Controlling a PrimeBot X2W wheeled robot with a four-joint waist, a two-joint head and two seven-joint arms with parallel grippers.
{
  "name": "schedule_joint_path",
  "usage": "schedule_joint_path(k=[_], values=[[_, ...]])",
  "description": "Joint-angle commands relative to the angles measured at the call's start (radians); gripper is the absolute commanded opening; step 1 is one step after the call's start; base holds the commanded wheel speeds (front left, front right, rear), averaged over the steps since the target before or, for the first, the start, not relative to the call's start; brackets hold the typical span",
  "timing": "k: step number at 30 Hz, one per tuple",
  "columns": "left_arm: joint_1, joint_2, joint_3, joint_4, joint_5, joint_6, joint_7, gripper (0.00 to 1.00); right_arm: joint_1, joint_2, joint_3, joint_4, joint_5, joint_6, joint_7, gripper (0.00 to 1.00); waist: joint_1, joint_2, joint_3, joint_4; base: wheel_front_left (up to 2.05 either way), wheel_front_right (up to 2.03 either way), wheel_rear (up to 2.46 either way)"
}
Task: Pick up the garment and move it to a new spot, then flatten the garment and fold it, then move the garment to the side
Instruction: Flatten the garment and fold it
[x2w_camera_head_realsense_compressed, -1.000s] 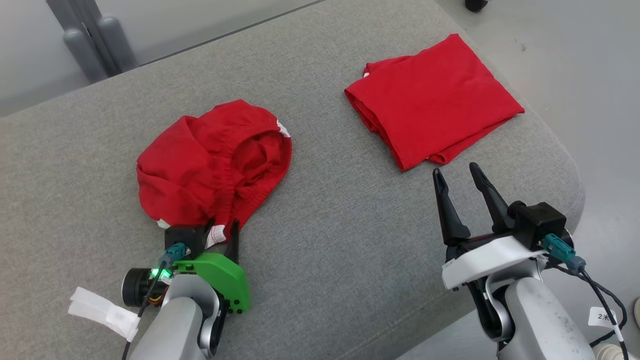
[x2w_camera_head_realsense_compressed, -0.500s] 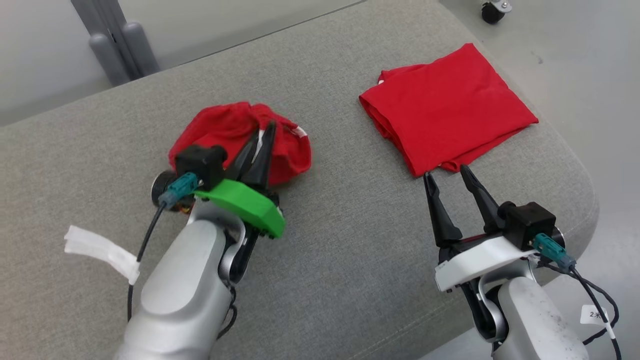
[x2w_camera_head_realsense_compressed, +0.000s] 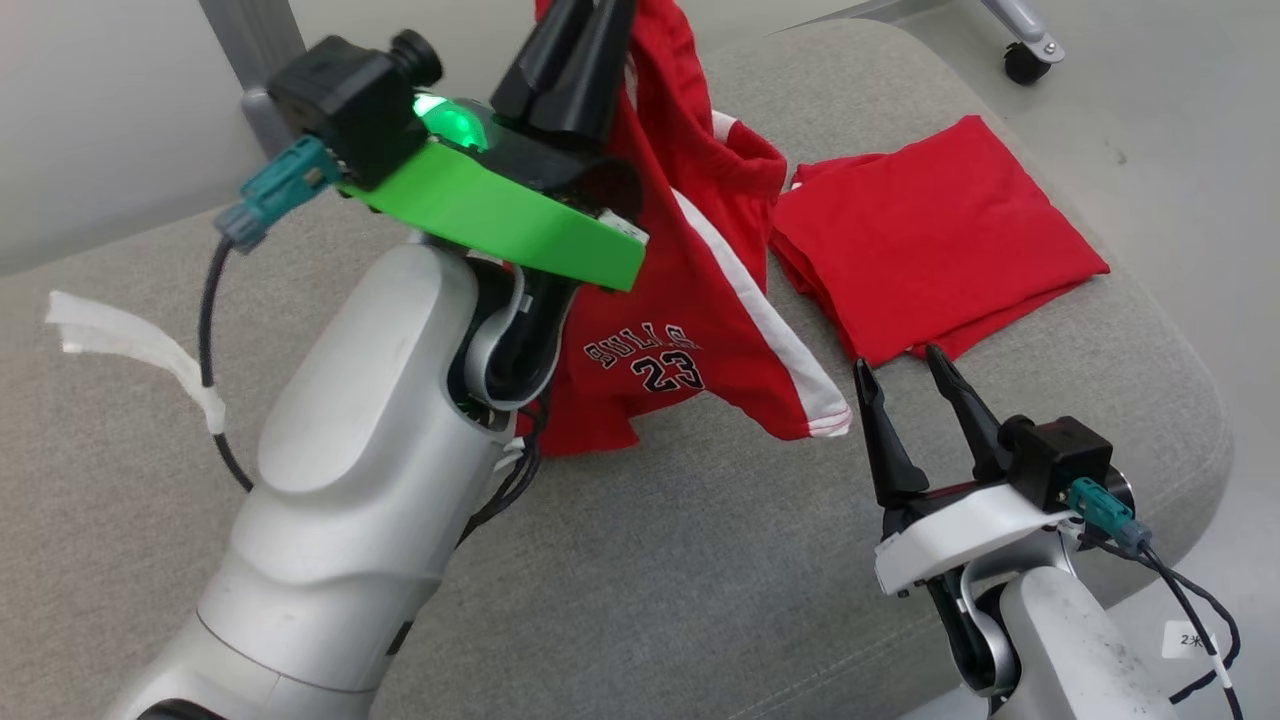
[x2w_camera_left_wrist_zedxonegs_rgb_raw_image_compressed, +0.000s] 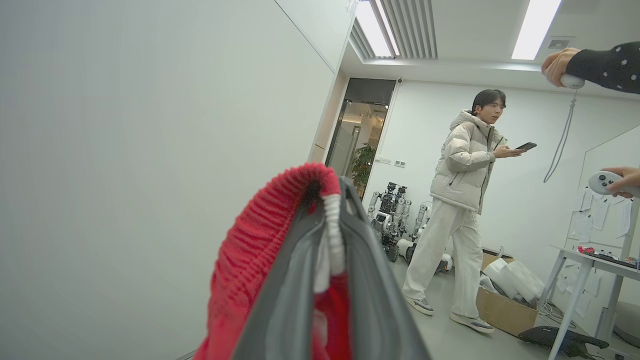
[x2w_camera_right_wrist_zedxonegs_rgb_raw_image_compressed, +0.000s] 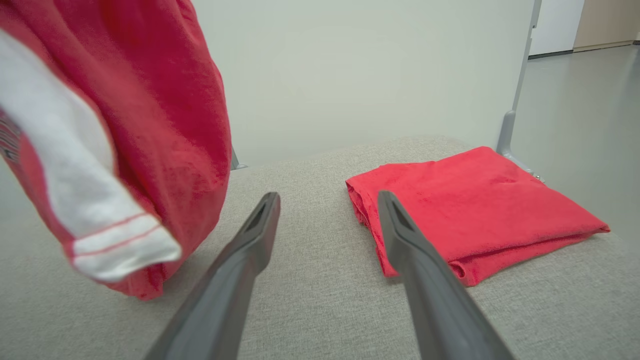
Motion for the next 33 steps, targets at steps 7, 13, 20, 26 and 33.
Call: schedule_joint_path(k=[7,13,20,26,33], values=[[0.269,0.073,0.190,-0.013,0.074,0.062,-0.005,0.00,0.007,-0.001,0.008,-0.007,0.008,-0.002,0.001,1.00,0.0000,-0.0001,0.016,0.074,0.00,0.00,0.00],[0.537,0.155,0.363,0.040,0.120,0.109,-0.005,0.00,-0.001,-0.001,0.004,-0.010,0.002,-0.002,0.002,1.00,0.0000,-0.0001,0.022,0.106,0.00,0.00,0.00],[0.680,0.136,0.460,0.160,0.122,0.139,-0.004,1.00,0.009,-0.001,-0.001,-0.015,-0.008,-0.002,0.012,1.00,0.0000,-0.0001,0.018,0.129,0.00,0.00,0.00],[0.655,0.105,0.476,0.227,0.117,0.125,-0.005,1.00,0.012,-0.001,-0.004,-0.023,-0.014,-0.002,0.021,1.00,0.0000,-0.0001,0.011,0.144,0.00,0.00,0.00],[0.653,0.088,0.532,0.123,0.205,0.145,-0.005,1.00,0.022,-0.001,-0.008,-0.031,-0.016,-0.002,0.027,1.00,0.0000,-0.0001,0.001,0.156,0.00,0.00,0.00]])
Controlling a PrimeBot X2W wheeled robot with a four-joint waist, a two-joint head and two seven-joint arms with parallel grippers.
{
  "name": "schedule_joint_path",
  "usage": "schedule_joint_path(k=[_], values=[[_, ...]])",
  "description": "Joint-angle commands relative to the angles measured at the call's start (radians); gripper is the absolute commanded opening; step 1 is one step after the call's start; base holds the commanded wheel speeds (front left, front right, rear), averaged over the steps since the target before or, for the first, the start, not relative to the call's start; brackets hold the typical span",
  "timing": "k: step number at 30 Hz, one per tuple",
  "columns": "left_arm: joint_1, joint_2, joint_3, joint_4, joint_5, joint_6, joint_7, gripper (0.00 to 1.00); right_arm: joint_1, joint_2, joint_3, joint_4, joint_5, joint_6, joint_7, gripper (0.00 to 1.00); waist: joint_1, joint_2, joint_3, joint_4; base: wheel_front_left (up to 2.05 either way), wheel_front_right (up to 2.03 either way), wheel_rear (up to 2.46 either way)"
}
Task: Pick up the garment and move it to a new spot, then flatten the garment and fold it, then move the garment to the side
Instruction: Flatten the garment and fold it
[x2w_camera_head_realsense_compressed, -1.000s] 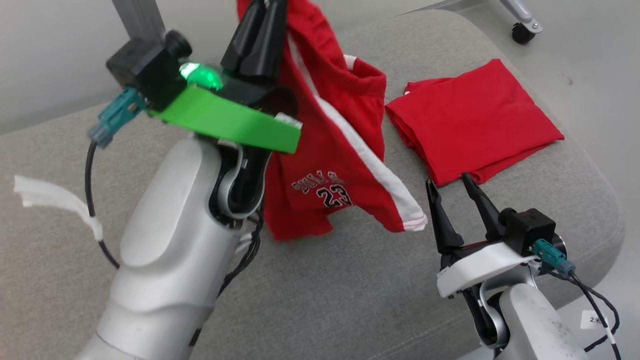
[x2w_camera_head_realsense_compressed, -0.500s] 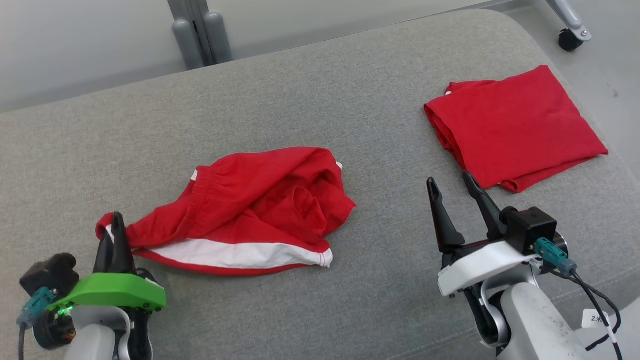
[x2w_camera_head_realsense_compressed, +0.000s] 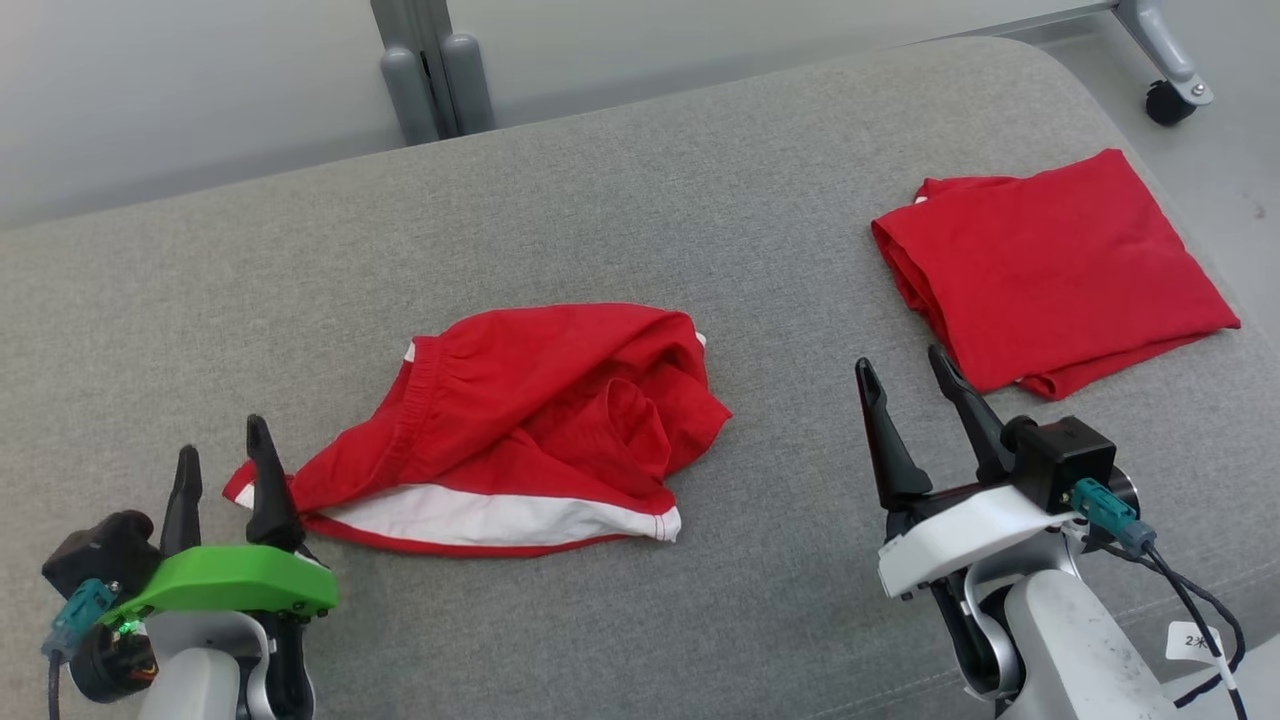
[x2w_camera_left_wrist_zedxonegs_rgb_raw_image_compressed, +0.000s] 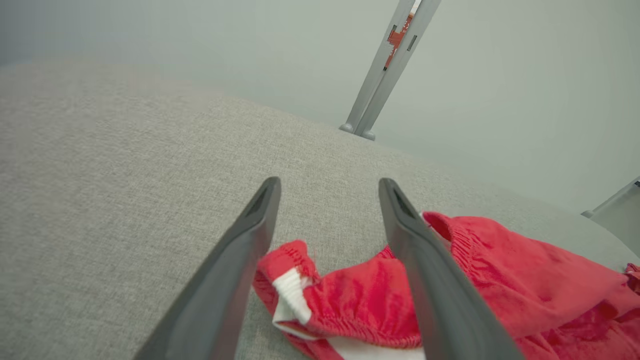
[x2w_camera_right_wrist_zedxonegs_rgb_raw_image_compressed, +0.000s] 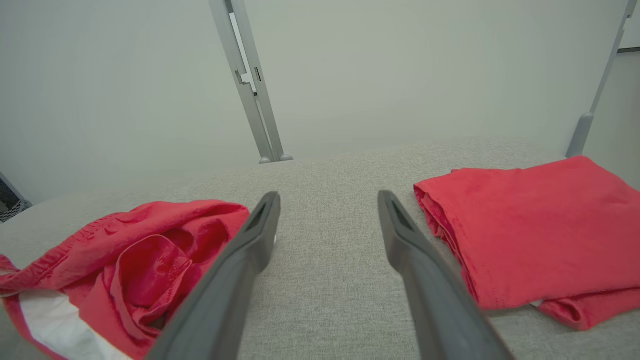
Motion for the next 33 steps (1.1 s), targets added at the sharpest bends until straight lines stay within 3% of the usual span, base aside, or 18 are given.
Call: schedule_joint_path(k=[1,7,13,24,33], values=[[-0.006,0.001,0.006,-0.019,0.027,0.004,-0.002,1.00,0.010,-0.002,0.001,-0.004,-0.006,-0.002,0.005,1.00,0.0000,0.0000,-0.003,0.001,0.00,0.00,0.00],[-0.014,0.028,-0.069,-0.069,0.099,-0.039,0.032,1.00,0.014,-0.002,0.009,-0.002,0.005,-0.002,0.004,1.00,0.0000,0.0000,-0.011,-0.003,0.00,0.00,0.00],[-0.075,0.040,-0.152,-0.031,0.120,-0.068,0.187,1.00,0.007,-0.002,0.014,0.001,0.012,-0.002,-0.003,1.00,0.0000,0.0000,-0.005,-0.016,0.00,0.00,0.00],[-0.211,0.019,-0.166,0.091,0.061,-0.010,0.462,1.00,-0.010,-0.002,0.021,0.013,0.025,-0.002,-0.015,1.00,0.0000,0.0000,0.017,-0.075,0.00,0.00,0.00],[-0.254,0.033,-0.153,0.103,0.016,0.038,0.624,1.00,-0.012,-0.001,0.022,0.021,0.033,-0.002,-0.027,1.00,0.0000,0.0000,0.028,-0.106,0.00,0.00,0.00]])
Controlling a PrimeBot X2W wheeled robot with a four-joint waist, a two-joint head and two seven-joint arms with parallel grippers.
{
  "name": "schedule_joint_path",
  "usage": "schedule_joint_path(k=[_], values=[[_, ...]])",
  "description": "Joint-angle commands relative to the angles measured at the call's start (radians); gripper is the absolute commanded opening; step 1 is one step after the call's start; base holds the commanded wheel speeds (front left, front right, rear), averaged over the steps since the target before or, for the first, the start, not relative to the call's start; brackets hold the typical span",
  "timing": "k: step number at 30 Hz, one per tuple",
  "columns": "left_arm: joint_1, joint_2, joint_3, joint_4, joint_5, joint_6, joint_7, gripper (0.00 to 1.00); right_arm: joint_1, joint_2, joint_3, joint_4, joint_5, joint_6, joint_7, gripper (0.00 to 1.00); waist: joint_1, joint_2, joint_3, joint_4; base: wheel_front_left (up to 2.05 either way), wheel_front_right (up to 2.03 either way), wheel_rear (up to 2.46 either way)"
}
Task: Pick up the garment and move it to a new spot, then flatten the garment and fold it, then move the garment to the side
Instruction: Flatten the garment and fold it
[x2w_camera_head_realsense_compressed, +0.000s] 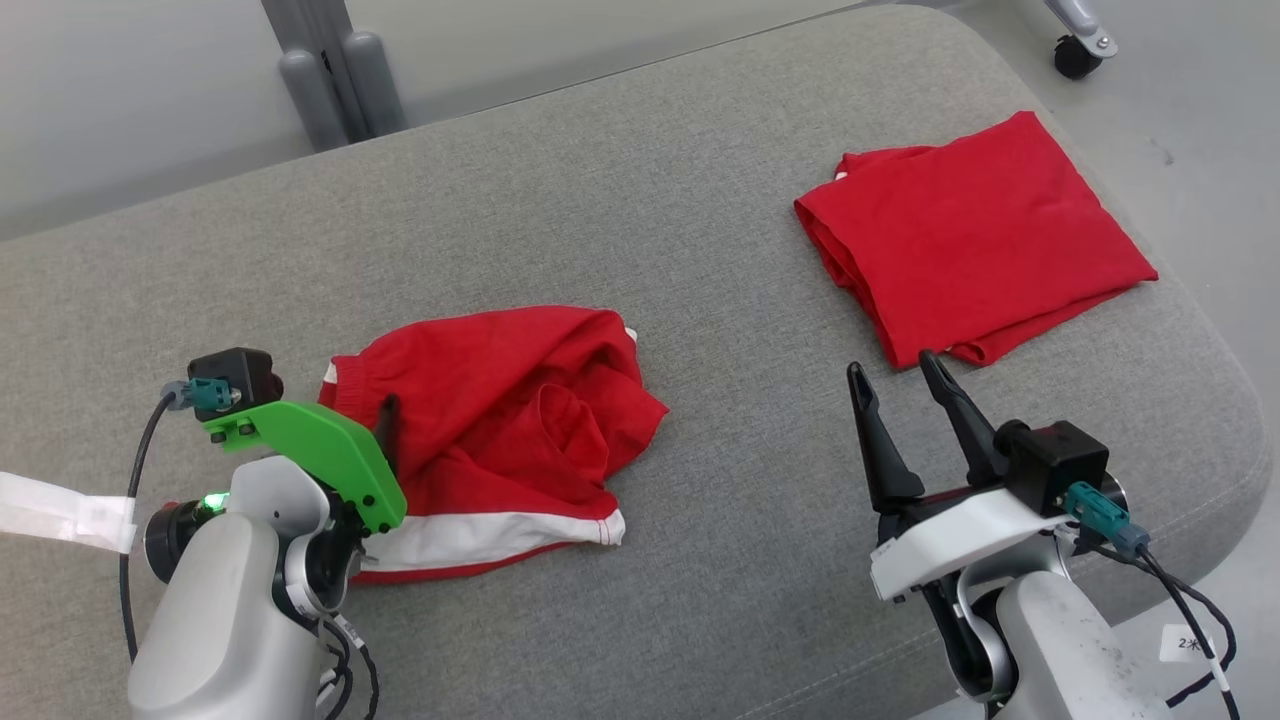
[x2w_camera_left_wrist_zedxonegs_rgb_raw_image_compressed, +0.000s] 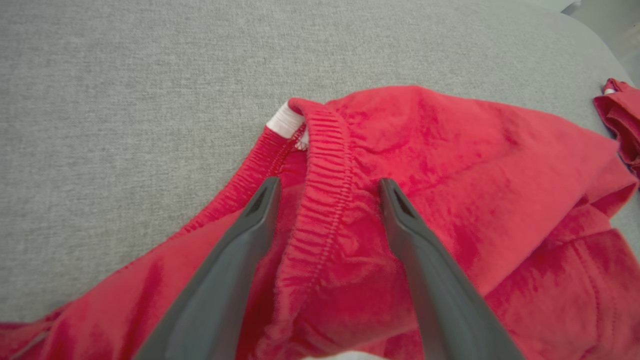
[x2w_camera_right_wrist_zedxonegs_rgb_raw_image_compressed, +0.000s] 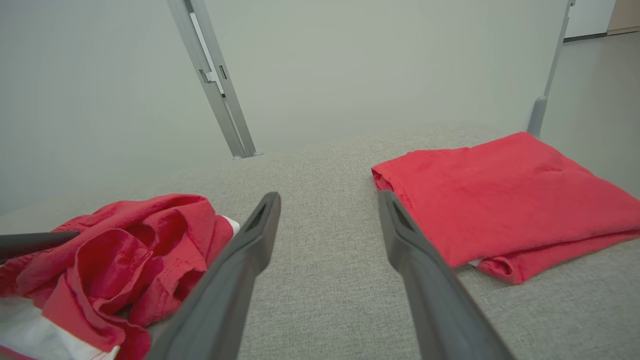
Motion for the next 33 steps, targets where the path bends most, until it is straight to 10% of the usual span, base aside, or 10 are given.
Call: schedule_joint_path(k=[1,5,7,8,15,33], values=[[-0.016,0.010,0.002,-0.005,-0.011,0.010,0.013,1.00,-0.009,-0.001,0.000,0.002,0.006,-0.002,-0.007,1.00,0.0000,0.0000,0.002,-0.004,0.00,0.00,0.00],[-0.022,-0.003,0.008,-0.022,-0.029,0.000,0.022,1.00,-0.009,-0.001,-0.001,0.005,0.005,-0.002,-0.010,1.00,0.0000,0.0000,0.004,-0.007,0.00,0.00,0.00],[-0.028,-0.008,0.008,-0.031,-0.039,-0.016,0.007,0.58,-0.012,-0.001,0.000,0.007,0.004,-0.002,-0.012,1.00,0.0000,0.0000,0.004,-0.008,0.00,0.00,0.00],[-0.030,-0.013,0.010,-0.032,-0.048,-0.026,0.000,0.00,-0.014,-0.001,0.001,0.007,0.003,-0.002,-0.012,1.00,0.0000,0.0000,0.005,-0.008,0.00,0.00,0.00],[-0.040,-0.033,0.002,-0.001,-0.081,-0.059,0.006,0.00,-0.020,-0.001,0.006,0.010,-0.007,-0.002,-0.012,1.00,0.0000,0.0000,0.005,-0.014,0.00,0.00,0.00],[-0.135,0.069,0.221,0.129,-0.070,0.001,-0.491,0.00,-0.023,-0.001,-0.001,-0.022,-0.032,-0.002,0.009,1.00,0.0000,0.0000,0.042,-0.010,0.00,0.00,0.00]])
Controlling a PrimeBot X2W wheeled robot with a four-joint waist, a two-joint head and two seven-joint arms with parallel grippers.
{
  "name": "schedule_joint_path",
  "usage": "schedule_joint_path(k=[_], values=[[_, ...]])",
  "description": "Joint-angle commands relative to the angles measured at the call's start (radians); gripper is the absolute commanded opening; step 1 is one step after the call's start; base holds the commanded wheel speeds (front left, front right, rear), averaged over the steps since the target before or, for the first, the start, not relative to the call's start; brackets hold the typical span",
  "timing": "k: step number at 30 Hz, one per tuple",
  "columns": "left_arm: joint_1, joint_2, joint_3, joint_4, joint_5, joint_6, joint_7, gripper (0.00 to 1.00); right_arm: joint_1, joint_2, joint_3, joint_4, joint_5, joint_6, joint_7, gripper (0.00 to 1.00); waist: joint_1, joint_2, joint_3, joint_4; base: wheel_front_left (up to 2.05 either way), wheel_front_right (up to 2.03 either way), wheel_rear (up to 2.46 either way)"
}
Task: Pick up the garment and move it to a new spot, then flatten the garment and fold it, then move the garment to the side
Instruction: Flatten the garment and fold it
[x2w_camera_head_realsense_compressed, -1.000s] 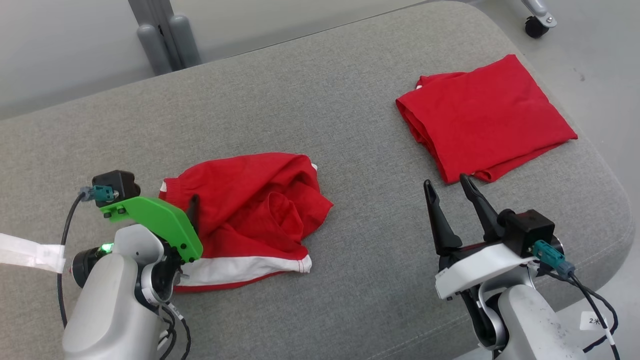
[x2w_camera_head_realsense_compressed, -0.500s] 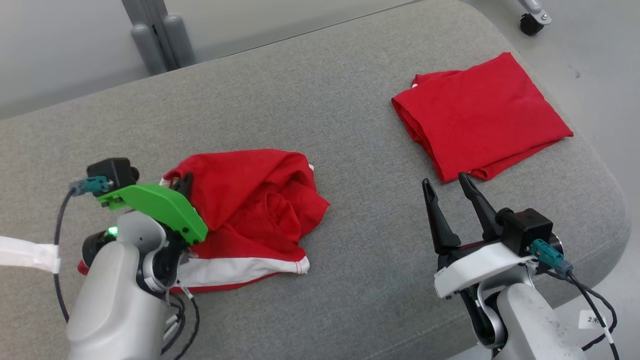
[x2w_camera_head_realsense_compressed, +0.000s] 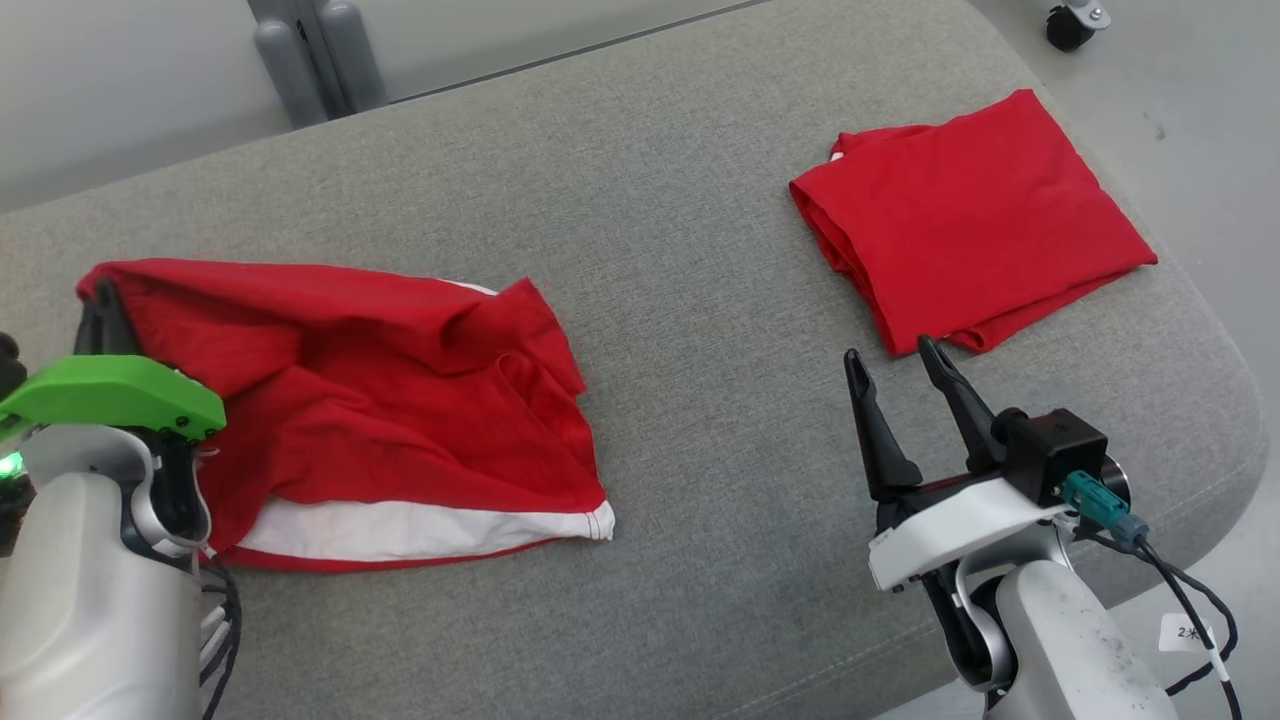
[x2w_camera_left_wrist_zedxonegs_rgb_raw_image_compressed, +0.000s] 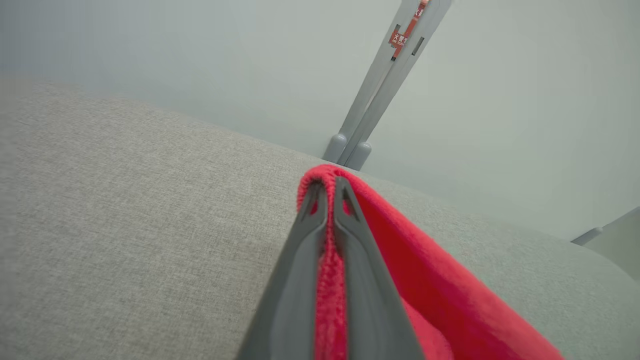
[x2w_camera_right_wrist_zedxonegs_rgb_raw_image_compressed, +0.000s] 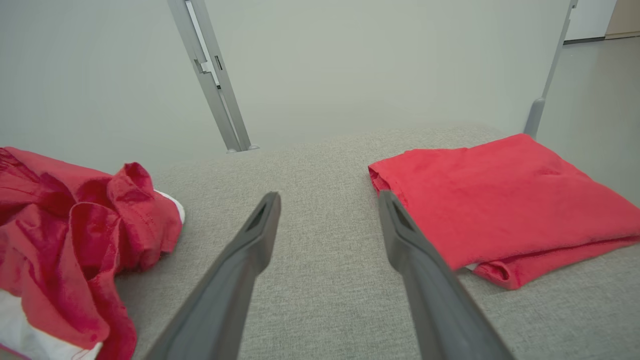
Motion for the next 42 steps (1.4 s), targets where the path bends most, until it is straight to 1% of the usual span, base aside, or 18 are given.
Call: schedule_joint_path(k=[1,4,7,8,9,12,17,21,24,26,29,32,36,42], values=[[-0.017,0.021,0.014,0.014,-0.011,-0.007,-0.029,0.00,-0.011,-0.001,0.001,-0.007,-0.008,-0.002,0.003,1.00,0.0000,0.0000,0.006,0.004,0.00,0.00,0.00],[-0.019,0.034,0.039,0.044,-0.005,0.013,-0.082,0.00,-0.013,-0.001,0.002,-0.012,-0.013,-0.002,0.007,1.00,0.0000,0.0000,0.011,0.008,0.00,0.00,0.00],[-0.019,0.031,0.055,0.076,-0.004,0.029,-0.108,0.00,-0.014,-0.001,0.004,-0.015,-0.014,-0.002,0.011,1.00,0.0000,0.0000,0.015,0.013,0.00,0.00,0.00],[-0.019,0.029,0.056,0.085,-0.003,0.027,-0.113,0.57,-0.013,-0.001,0.004,-0.016,-0.015,-0.002,0.012,1.00,0.0000,0.0000,0.015,0.015,0.00,0.00,0.00],[-0.021,0.028,0.058,0.092,0.000,0.025,-0.118,1.00,-0.013,-0.001,0.005,-0.017,-0.015,-0.002,0.014,1.00,0.0000,0.0000,0.016,0.018,0.00,0.00,0.00],[-0.020,0.025,0.053,0.105,0.015,0.020,-0.130,1.00,-0.012,-0.002,0.002,-0.020,-0.016,-0.002,0.018,1.00,0.0000,0.0000,0.014,0.028,0.00,0.00,0.00],[-0.003,0.031,0.014,0.086,0.062,-0.034,-0.139,1.00,0.000,-0.005,-0.009,-0.028,-0.022,-0.002,0.022,1.00,0.0000,0.0000,0.005,0.062,0.00,0.00,0.00],[0.033,0.029,-0.002,0.060,0.091,-0.059,-0.143,1.00,0.005,-0.008,-0.009,-0.033,-0.022,-0.002,0.028,1.00,0.0000,0.0000,-0.004,0.093,0.00,0.00,0.00],[0.072,0.017,0.000,-0.015,0.134,-0.073,-0.142,1.00,0.009,-0.010,-0.003,-0.037,-0.019,-0.002,0.034,1.00,0.0000,0.0000,-0.012,0.119,0.00,0.00,0.00],[0.115,-0.002,0.010,-0.085,0.160,-0.080,-0.141,1.00,0.013,-0.011,-0.003,-0.039,-0.020,-0.002,0.038,1.00,0.0000,0.0000,-0.018,0.136,0.00,0.00,0.00],[0.184,-0.029,0.023,-0.189,0.204,-0.104,-0.141,1.00,0.020,-0.013,-0.006,-0.041,-0.020,-0.002,0.040,1.00,0.0000,0.0000,-0.030,0.161,0.00,0.00,0.00],[0.264,-0.069,0.027,-0.293,0.257,-0.138,-0.141,1.00,0.027,-0.015,-0.008,-0.039,-0.021,-0.002,0.045,1.00,0.0000,0.0000,-0.046,0.182,0.00,0.00,0.00],[0.374,-0.114,0.029,-0.411,0.313,-0.160,-0.140,1.00,0.037,-0.016,-0.013,-0.029,-0.020,-0.002,0.049,1.00,0.0000,0.0000,-0.077,0.205,0.00,0.00,0.00],[0.509,-0.149,0.017,-0.490,0.366,-0.185,-0.140,1.00,0.065,-0.012,-0.010,-0.012,-0.008,-0.002,0.059,1.00,0.0000,0.0000,-0.116,0.240,0.00,0.00,0.00]])
